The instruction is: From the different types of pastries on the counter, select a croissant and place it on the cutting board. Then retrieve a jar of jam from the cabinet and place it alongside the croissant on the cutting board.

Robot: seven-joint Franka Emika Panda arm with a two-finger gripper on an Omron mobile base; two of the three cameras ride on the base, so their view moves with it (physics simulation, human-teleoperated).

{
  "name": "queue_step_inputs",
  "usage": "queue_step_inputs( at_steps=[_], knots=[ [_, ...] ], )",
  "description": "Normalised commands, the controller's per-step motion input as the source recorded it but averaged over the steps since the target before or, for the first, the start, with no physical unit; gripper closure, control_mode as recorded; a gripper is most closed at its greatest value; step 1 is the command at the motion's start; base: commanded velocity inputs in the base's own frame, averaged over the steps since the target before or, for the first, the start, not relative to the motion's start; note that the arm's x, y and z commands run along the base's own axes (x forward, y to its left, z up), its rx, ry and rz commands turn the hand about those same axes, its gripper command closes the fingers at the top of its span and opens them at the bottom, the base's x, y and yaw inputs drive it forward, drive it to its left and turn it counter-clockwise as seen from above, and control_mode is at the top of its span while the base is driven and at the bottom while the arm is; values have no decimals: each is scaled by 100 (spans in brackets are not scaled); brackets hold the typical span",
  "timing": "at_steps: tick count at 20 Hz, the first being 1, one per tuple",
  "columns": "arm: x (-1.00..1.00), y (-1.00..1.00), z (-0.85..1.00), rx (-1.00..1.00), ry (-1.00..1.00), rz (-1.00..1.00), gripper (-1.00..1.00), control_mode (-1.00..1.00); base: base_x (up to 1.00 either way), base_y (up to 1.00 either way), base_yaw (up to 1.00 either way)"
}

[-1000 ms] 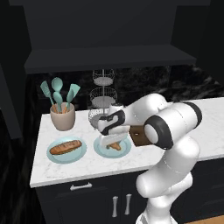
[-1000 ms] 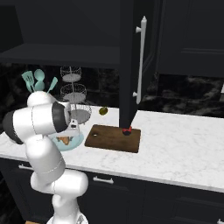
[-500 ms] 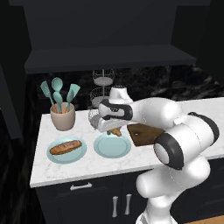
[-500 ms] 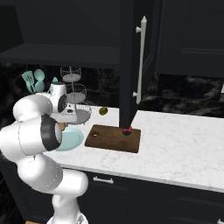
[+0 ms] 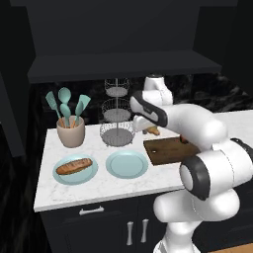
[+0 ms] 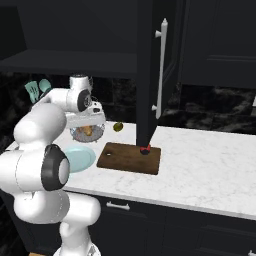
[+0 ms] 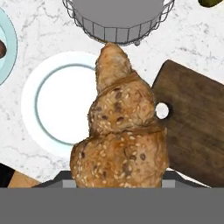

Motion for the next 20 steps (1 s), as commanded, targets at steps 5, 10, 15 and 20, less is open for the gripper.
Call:
queue_step_inputs(
  at_steps=[5, 10, 15, 20],
  knots=[
    [10, -100, 4, -3, 4, 7, 100, -100, 0, 0, 0],
    [8, -37, -8, 2, 4, 1, 100, -100, 0, 0, 0],
    [-69, 0, -91, -4, 2, -12, 100, -100, 0, 0, 0],
    [-22, 1, -32, 10, 1, -1, 100, -100, 0, 0, 0]
  ],
)
